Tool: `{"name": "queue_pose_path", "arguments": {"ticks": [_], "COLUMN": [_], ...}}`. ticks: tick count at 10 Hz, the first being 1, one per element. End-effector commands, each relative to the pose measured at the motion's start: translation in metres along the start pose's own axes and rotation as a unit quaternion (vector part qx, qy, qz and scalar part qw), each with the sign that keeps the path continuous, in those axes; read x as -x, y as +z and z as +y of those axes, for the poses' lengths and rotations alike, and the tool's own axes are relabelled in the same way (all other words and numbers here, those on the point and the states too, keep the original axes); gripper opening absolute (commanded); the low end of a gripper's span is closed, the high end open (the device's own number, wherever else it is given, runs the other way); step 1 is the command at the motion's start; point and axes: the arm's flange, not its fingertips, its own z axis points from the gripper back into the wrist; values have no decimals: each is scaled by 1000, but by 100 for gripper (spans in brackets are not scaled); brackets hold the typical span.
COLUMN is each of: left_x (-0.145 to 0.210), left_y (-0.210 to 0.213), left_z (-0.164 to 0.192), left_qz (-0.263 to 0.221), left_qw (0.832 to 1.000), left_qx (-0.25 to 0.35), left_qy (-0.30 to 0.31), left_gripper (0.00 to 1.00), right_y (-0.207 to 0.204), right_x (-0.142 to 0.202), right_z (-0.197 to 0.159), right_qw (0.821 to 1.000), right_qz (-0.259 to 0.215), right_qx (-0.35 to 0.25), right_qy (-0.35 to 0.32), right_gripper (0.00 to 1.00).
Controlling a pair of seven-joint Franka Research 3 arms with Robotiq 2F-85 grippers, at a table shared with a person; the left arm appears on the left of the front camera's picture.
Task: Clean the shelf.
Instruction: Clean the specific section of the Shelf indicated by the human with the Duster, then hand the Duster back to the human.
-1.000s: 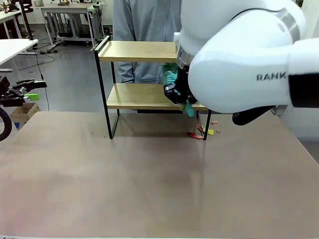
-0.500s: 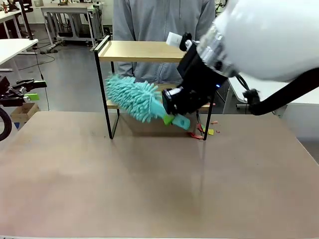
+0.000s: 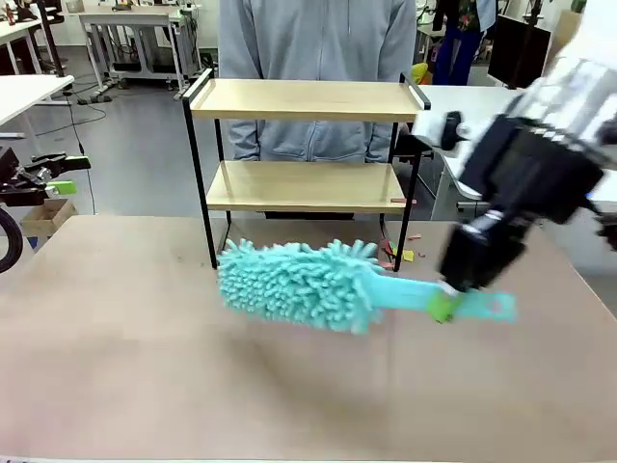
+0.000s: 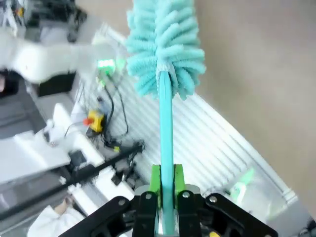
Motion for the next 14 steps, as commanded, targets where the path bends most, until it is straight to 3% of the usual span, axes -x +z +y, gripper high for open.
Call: {"name": "queue_pose_path", "arguments": {"ticks": [1,3,5,6,14], "left_x": [-2,-2,-2,-2,-2], "left_y": [0,0,0,0,0], "left_z": [-2,-2,-2,-2,-2], "left_qz": [2,2,2,2,2], "left_qw": [1000,1000,1000,1000,1000], "left_qx": [0,0,0,0,0], "left_qy": [-7,-7,-7,-7,-7], "left_gripper": [100,100,100,100,100], "right_y": [30,46,44,47,47], "right_x": [33,66,68,69,69], "right_z": [-30,-62,-74,-53,-53], "right_qw": [999,997,999,998,998], "right_qz": [26,36,22,38,38], "right_qx": [-35,-53,-35,-52,-52], "right_qy": [31,36,13,23,23], "right_gripper": [13,13,13,13,13]}}
